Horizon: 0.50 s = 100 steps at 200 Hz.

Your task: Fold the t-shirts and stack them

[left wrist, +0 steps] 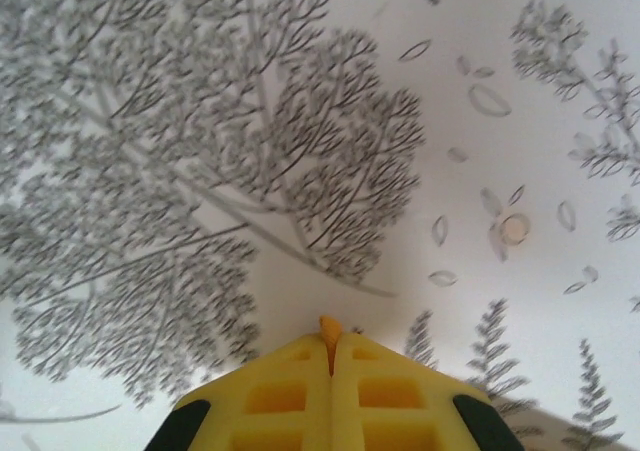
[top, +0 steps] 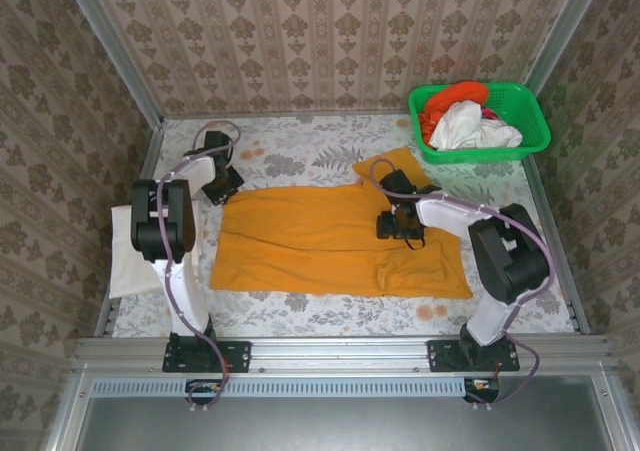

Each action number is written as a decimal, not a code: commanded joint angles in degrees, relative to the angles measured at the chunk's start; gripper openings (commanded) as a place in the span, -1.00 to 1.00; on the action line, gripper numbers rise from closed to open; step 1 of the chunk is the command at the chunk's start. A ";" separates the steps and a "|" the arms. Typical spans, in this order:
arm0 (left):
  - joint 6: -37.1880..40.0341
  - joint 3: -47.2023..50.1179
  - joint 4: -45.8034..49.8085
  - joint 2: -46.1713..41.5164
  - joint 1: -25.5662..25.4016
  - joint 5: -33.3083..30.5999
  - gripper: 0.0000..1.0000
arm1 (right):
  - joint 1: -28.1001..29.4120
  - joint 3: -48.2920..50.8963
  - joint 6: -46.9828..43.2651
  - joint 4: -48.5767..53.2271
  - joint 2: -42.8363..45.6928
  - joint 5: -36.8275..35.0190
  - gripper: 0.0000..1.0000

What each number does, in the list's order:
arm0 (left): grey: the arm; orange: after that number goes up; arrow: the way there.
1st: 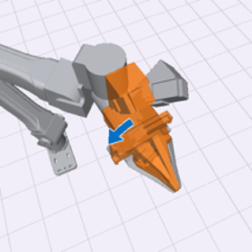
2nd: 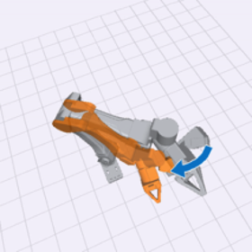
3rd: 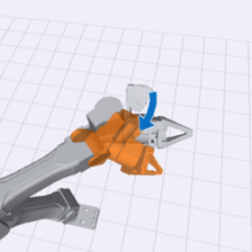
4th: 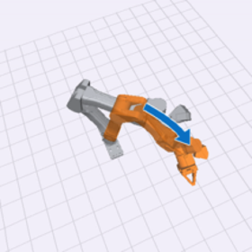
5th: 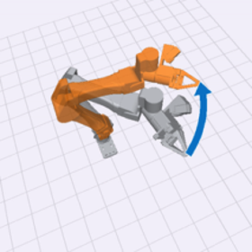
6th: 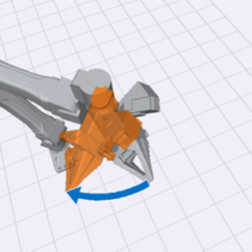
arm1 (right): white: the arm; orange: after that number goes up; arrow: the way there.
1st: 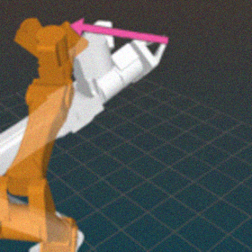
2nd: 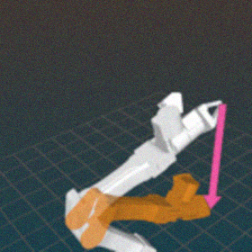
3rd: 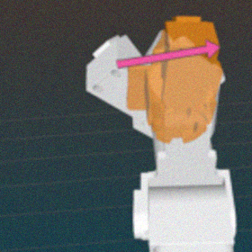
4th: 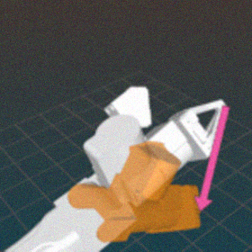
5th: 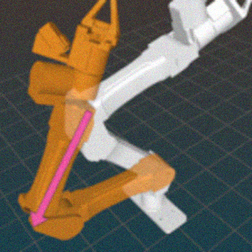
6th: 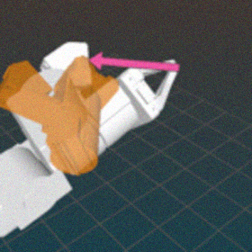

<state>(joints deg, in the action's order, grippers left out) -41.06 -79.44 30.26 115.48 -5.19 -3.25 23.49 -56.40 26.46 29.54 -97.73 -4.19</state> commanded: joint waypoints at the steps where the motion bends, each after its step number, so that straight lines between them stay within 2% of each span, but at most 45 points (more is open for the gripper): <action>1: 0.67 5.63 2.64 -2.44 1.02 1.21 -1.00 | 0.65 5.09 2.83 6.95 3.13 -1.40 0.21; 32: 0.14 10.18 1.99 -4.36 0.97 2.63 -1.00 | 1.67 7.96 4.58 8.58 6.85 0.55 0.21; 73: 0.39 10.16 2.73 -6.36 1.04 2.49 -1.00 | 1.57 6.11 4.72 10.56 9.34 3.46 0.21; 100: 0.69 7.04 2.43 -5.86 0.97 3.04 -1.00 | -2.66 1.83 4.25 5.17 9.61 3.99 0.27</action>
<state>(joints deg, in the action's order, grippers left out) -41.08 -70.81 28.82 109.34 -4.45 -1.08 24.14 -50.00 30.20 36.60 -89.43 -1.78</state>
